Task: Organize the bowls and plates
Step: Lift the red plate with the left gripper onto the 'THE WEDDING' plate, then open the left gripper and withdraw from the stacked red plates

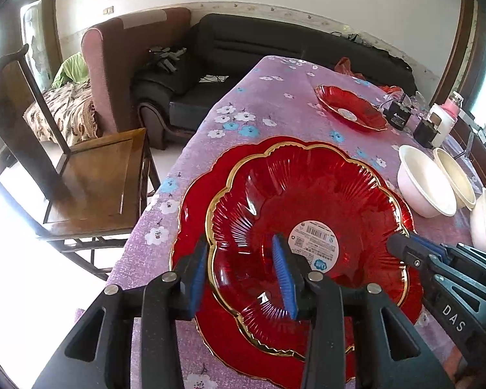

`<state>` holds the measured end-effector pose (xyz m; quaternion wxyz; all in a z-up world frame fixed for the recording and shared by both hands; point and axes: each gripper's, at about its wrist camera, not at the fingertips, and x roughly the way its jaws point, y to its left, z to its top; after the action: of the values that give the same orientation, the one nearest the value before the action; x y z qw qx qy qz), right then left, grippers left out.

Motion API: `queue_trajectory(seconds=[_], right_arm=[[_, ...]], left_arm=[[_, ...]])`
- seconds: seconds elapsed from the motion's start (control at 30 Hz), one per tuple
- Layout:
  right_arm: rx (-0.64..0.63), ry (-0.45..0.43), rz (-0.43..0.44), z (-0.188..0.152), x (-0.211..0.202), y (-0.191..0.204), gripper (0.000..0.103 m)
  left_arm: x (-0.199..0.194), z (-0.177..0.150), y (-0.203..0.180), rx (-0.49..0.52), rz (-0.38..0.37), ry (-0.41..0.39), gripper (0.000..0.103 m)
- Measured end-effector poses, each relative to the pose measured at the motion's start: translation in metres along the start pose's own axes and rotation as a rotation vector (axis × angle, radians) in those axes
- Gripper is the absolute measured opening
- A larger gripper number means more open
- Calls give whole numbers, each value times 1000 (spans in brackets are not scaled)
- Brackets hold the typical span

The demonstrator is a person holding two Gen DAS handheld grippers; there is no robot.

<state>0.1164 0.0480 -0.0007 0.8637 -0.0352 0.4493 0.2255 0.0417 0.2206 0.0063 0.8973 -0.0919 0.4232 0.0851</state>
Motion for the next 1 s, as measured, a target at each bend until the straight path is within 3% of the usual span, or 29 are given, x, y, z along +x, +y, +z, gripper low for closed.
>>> queue_trajectory(seconds=[0.2, 0.33, 0.47, 0.63, 0.8, 1.0], right_arm=[[-12, -2, -7, 0, -1, 2, 15], [-20, -31, -20, 2, -9, 4, 27], [-9, -52, -14, 0, -20, 1, 28], [32, -91, 6, -7, -43, -12, 28], [84, -112, 17, -17, -64, -33, 30], [171, -133, 1, -36, -84, -72, 34]], left_arm=[[-2, 0, 0, -7, -6, 0, 38], [-5, -1, 0, -9, -4, -10, 42], [-14, 0, -2, -5, 28, -44, 52], [-29, 0, -7, 7, 37, -85, 53], [-44, -5, -27, 53, 34, -131, 53], [-57, -17, -68, 147, -26, -158, 59]])
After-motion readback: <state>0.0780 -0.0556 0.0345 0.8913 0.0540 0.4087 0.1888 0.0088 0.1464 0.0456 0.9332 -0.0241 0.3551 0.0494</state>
